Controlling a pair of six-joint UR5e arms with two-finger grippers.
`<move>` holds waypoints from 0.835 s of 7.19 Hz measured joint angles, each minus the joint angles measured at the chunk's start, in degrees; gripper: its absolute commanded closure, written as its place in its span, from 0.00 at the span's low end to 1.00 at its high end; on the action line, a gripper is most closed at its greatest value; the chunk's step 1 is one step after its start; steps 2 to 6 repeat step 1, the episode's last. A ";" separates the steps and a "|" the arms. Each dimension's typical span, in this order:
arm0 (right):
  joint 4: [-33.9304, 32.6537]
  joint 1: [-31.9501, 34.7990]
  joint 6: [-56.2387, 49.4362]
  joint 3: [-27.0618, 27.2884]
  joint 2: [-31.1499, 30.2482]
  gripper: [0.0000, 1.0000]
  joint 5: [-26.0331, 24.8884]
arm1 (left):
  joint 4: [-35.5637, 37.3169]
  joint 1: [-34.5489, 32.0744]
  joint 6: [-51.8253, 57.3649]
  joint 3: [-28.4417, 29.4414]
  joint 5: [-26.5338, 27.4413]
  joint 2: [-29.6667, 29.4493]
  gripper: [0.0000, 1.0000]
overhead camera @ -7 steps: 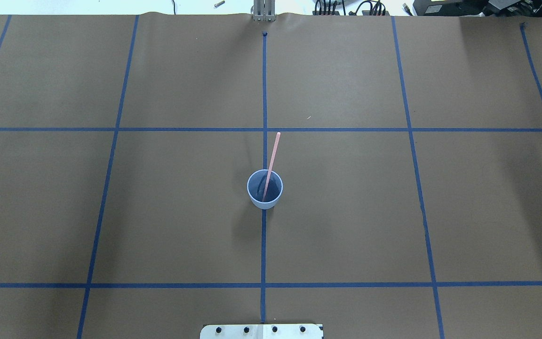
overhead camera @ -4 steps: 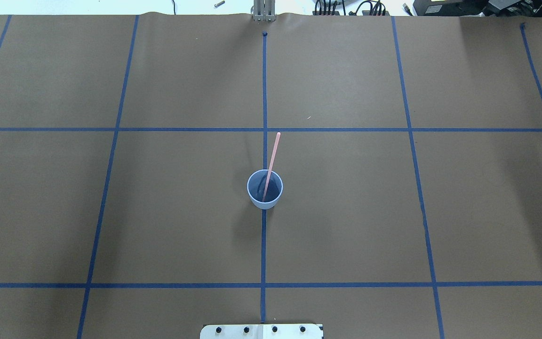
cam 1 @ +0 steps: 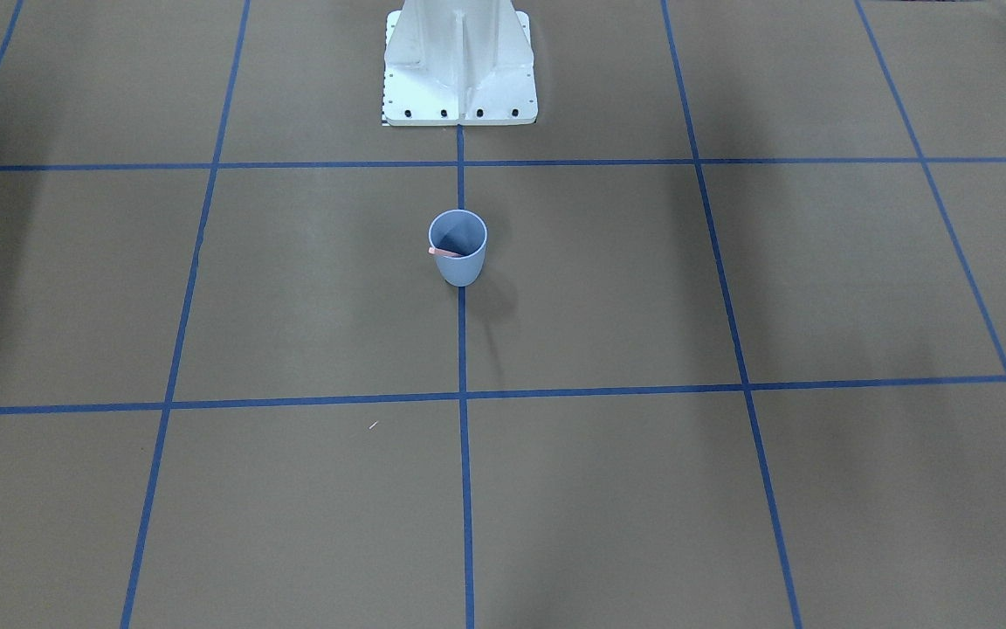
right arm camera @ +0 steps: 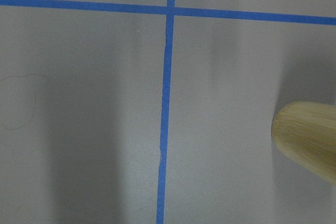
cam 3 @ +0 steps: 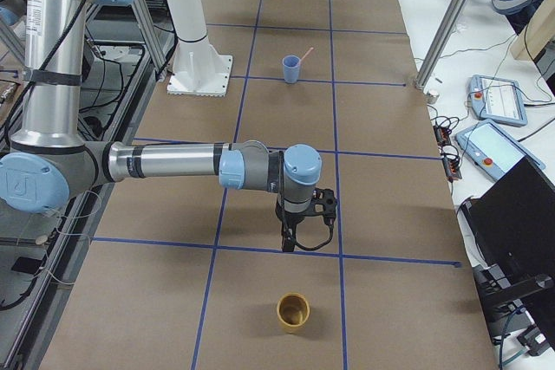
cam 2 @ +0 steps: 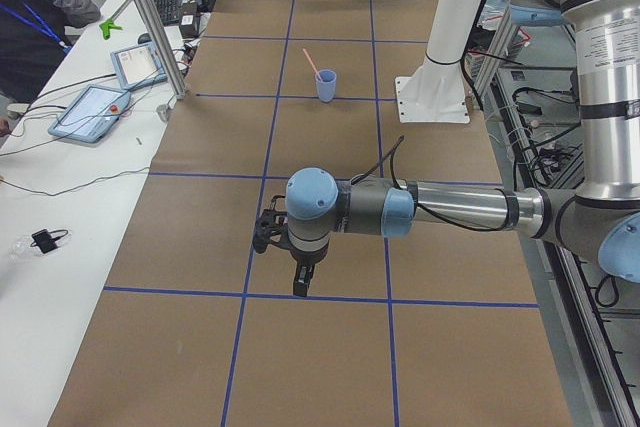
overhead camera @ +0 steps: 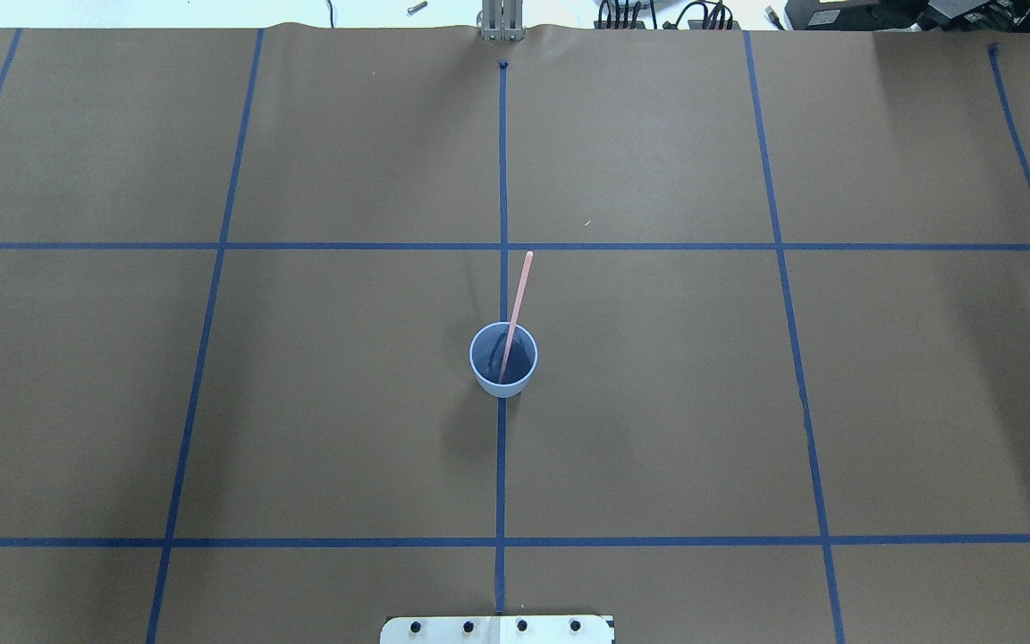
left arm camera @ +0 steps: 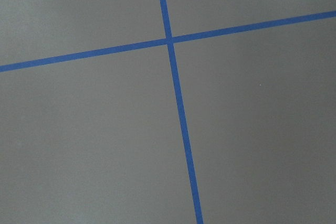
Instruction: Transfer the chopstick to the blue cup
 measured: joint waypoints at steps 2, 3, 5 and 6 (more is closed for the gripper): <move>0.01 0.00 0.00 0.00 0.07 0.00 0.00 | 0.00 0.03 0.00 0.00 0.00 -0.01 0.01; 0.01 0.00 0.00 0.00 0.07 0.00 0.00 | 0.00 0.03 0.00 0.00 0.00 -0.01 0.01; 0.01 0.00 0.00 0.00 0.07 0.00 0.00 | 0.00 0.03 0.00 0.00 0.00 -0.01 0.01; 0.01 0.00 0.00 0.00 0.07 0.00 0.00 | 0.00 0.03 0.00 0.00 0.00 -0.01 0.01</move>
